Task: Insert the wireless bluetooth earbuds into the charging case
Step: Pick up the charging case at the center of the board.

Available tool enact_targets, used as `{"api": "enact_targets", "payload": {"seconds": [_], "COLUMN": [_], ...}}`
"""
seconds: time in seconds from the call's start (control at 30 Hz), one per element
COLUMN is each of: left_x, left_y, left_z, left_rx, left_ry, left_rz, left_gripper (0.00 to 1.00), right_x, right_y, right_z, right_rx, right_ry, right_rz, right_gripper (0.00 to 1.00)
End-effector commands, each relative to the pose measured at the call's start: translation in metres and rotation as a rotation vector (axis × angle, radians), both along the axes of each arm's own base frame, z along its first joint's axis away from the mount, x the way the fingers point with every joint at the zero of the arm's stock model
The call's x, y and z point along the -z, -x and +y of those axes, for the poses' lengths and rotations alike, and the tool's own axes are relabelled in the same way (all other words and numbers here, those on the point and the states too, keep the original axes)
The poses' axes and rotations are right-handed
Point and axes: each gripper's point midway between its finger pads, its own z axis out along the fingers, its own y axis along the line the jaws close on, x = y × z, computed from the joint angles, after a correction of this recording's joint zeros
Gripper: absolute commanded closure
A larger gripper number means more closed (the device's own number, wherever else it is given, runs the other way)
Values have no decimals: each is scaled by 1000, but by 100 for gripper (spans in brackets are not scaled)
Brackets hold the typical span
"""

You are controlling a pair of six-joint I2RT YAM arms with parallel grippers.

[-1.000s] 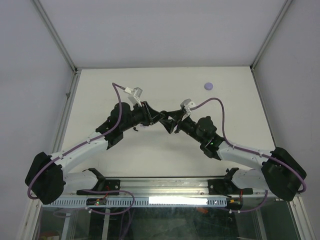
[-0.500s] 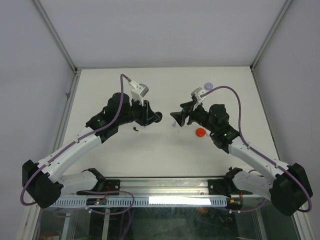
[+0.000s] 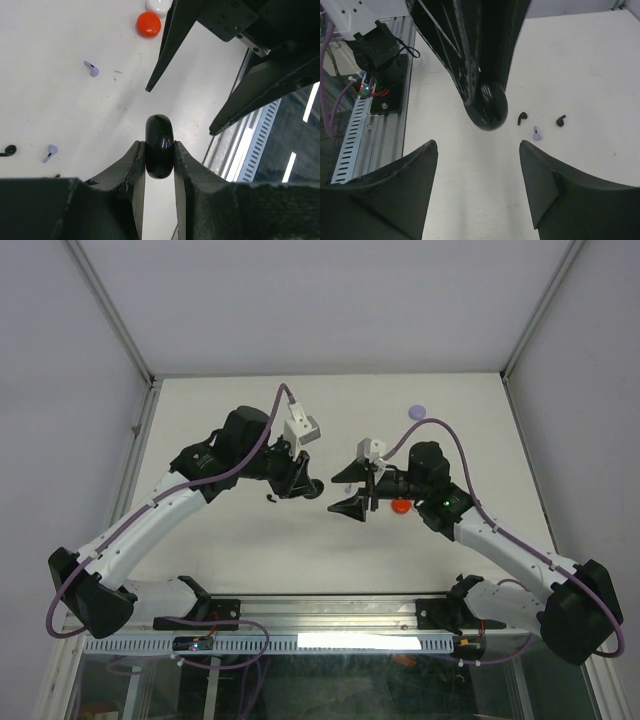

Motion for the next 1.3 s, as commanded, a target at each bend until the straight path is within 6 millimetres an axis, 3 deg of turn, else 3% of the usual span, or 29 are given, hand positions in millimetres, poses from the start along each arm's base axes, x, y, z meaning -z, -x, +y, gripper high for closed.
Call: {"api": "enact_targets", "payload": {"seconds": [0.0,0.23,0.6,0.97,1.2,1.27], "left_x": [4,-3,-17,-10,-12,-16], "left_y": [17,28,41,44,48,48], "left_z": [-6,-11,-15,-15,-14,-14], "left_rx": [166,249,311,320,327,316], "left_ry": [-44,-26,20,6,8,16], "left_rz": [-29,-74,-98,-69,-67,-78], "left_gripper": [95,91,92,92,88,74], "right_x": [-34,-28,-18,-13,-10,-11], "right_y": [15,29,36,36,39,38], "right_z": [14,19,29,30,30,30], "right_rx": [-144,-260,-326,-340,-350,-333], "right_ry": [-49,-32,-13,-1,0,-9], "right_rz": [-138,-101,-46,-24,6,4], "right_gripper": [31,38,46,59,82,92]}}
